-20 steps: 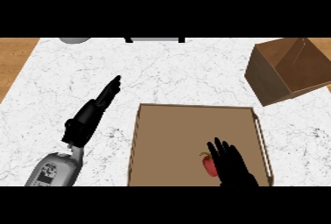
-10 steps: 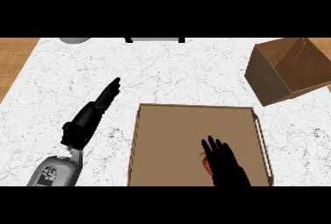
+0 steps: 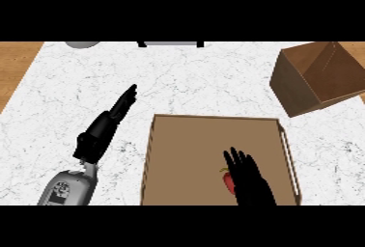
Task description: Pick the bell pepper from the tray and place it in the cardboard box
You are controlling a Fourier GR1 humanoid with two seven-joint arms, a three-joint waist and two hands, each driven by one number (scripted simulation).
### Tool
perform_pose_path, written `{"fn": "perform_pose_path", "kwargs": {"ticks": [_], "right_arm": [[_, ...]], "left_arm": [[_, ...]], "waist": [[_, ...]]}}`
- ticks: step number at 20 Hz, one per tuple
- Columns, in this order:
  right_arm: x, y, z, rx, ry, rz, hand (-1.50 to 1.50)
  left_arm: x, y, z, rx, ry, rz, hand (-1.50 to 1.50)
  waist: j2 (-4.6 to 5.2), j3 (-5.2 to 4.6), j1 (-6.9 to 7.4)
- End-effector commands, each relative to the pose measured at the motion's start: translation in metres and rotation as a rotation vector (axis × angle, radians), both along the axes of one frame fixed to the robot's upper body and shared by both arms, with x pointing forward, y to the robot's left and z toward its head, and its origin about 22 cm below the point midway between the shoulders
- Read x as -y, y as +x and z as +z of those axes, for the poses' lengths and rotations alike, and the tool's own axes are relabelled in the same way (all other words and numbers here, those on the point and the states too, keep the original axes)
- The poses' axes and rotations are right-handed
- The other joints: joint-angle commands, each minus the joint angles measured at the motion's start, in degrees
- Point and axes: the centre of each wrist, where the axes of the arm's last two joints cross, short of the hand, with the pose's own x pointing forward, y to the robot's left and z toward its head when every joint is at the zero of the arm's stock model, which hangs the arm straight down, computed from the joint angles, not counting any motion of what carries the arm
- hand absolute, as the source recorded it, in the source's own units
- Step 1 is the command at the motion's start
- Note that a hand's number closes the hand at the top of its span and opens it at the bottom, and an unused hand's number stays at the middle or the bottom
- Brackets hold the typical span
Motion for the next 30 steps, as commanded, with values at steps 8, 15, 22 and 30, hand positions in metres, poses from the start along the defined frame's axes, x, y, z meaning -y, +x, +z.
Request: {"fn": "perform_pose_path", "kwargs": {"ticks": [8,15,22,30], "right_arm": [[-0.005,0.011,-0.023,-0.03,-0.049,0.006,1.5],[0.068,0.02,-0.02,0.005,-0.11,0.188,1.5],[0.202,0.049,0.027,0.049,-0.159,0.495,1.5],[0.245,0.065,0.053,0.309,-0.142,0.456,1.5]], "left_arm": [[-0.023,0.014,-0.004,-0.006,0.004,0.0,0.0],[-0.005,0.001,0.0,0.006,-0.016,0.014,0.0],[-0.004,0.002,0.007,0.035,0.006,-0.012,0.0],[0.007,0.011,-0.004,0.006,0.005,0.003,0.0]], "waist": [[0.2,0.17,-0.03],[0.25,0.19,0.03],[0.37,0.29,0.23],[0.25,0.19,-0.31]]}}
